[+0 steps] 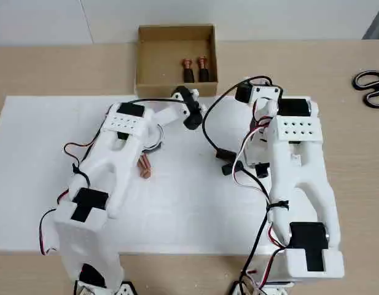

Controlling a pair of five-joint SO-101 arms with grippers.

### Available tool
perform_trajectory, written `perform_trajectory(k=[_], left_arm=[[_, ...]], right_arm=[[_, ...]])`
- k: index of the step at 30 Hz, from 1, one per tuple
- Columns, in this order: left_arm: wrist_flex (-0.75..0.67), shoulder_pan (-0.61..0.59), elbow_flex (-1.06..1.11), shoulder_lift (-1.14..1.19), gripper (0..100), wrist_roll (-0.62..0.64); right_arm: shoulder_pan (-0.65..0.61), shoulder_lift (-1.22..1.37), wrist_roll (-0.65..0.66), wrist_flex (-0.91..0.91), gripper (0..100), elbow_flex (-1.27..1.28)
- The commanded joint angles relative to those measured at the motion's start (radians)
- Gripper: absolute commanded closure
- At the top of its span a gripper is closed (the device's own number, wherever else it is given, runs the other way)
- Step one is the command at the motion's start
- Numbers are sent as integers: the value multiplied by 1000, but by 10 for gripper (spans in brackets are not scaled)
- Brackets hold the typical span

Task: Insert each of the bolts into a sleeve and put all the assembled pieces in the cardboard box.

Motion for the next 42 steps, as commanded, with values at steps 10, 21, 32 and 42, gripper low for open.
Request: perform_trajectory(k=[10,21,32,42], left_arm=[[439,25,-544,-14,993,190],[582,-6,-897,-137,993,537],[580,-20,-466,-456,993,825],[295,-252,90,-404,993,964]], right_arm=[[2,-16,-8,1,995,-55],[-25,-76,-6,122,995,-287],[-39,-519,-5,116,995,-204],[-39,-627,-5,88,995,-66]])
